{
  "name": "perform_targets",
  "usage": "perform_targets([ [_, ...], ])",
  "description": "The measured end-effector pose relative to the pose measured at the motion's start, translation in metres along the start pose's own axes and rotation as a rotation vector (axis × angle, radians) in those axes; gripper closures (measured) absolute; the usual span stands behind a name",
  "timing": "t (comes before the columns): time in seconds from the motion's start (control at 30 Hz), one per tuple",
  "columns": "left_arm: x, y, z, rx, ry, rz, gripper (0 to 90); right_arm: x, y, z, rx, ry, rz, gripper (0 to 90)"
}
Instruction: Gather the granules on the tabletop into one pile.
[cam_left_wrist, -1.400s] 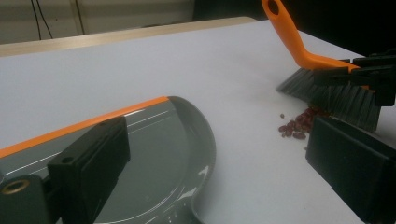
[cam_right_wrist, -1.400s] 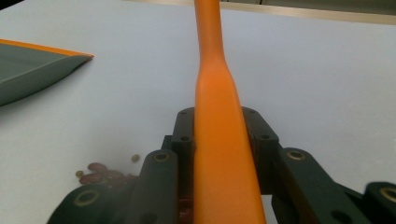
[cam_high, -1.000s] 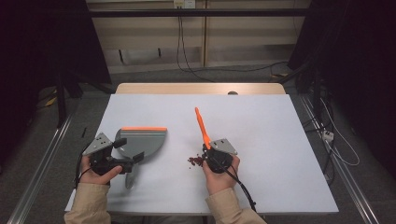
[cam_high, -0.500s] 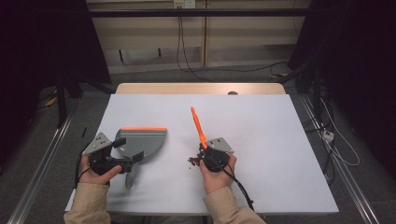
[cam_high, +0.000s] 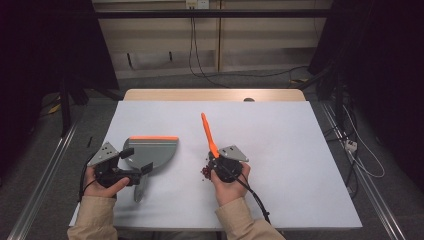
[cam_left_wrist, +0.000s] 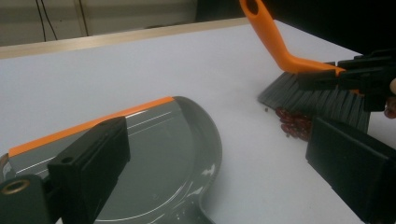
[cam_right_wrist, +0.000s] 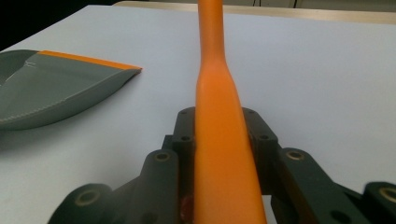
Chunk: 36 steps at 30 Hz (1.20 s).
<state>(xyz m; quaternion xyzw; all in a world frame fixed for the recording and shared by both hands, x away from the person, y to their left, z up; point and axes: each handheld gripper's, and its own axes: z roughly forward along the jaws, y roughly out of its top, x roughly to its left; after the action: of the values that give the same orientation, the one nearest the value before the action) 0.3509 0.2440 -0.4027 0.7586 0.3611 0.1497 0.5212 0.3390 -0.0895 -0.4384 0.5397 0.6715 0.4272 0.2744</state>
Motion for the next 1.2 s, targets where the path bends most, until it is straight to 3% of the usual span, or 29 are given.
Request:
perform_targets([
  [0.13, 0.001, 0.000, 0.000, 0.003, 0.001, 0.001, 6.1, -0.013, 0.005, -0.005, -0.016, 0.058, -0.012, 70.9],
  [0.27, 0.001, -0.001, 0.000, 0.008, 0.003, 0.002, 6.1, -0.028, 0.007, -0.009, -0.012, 0.085, -0.044, 70.9],
  [0.3, 0.001, -0.001, 0.000, 0.007, 0.004, 0.002, 6.1, -0.033, 0.007, -0.008, -0.016, 0.123, -0.054, 70.9],
  [0.33, 0.001, -0.001, 0.000, 0.008, 0.003, 0.003, 6.1, -0.038, 0.008, -0.007, -0.027, 0.167, -0.075, 70.9],
  [0.4, 0.000, -0.001, 0.001, 0.010, 0.004, 0.004, 6.1, -0.045, 0.013, -0.005, -0.036, 0.205, -0.157, 70.9],
  [0.53, 0.000, -0.001, 0.000, 0.010, 0.009, 0.003, 6.1, -0.060, 0.022, 0.009, -0.026, 0.281, -0.249, 70.9],
  [0.67, 0.002, -0.001, -0.001, 0.013, 0.013, 0.005, 6.1, -0.069, 0.028, 0.027, -0.033, 0.399, -0.343, 70.9],
  [0.8, 0.002, -0.002, 0.000, 0.018, 0.015, 0.003, 6.1, -0.070, 0.033, 0.045, -0.037, 0.483, -0.394, 71.0],
  [0.87, 0.003, -0.002, 0.000, 0.020, 0.017, 0.001, 6.1, -0.067, 0.036, 0.052, -0.025, 0.513, -0.462, 71.0],
  [0.97, 0.005, -0.003, 0.000, 0.023, 0.020, -0.002, 6.1, -0.062, 0.038, 0.060, -0.007, 0.589, -0.515, 70.9],
  [1.0, 0.005, -0.003, -0.001, 0.024, 0.022, -0.006, 6.1, -0.059, 0.038, 0.061, 0.009, 0.610, -0.545, 71.0],
  [1.07, 0.006, -0.004, -0.001, 0.022, 0.028, -0.009, 6.1, -0.055, 0.036, 0.061, 0.014, 0.656, -0.560, 70.8],
  [1.2, 0.006, -0.004, -0.002, 0.027, 0.033, -0.008, 6.1, -0.051, 0.032, 0.054, 0.034, 0.700, -0.608, 70.5],
])
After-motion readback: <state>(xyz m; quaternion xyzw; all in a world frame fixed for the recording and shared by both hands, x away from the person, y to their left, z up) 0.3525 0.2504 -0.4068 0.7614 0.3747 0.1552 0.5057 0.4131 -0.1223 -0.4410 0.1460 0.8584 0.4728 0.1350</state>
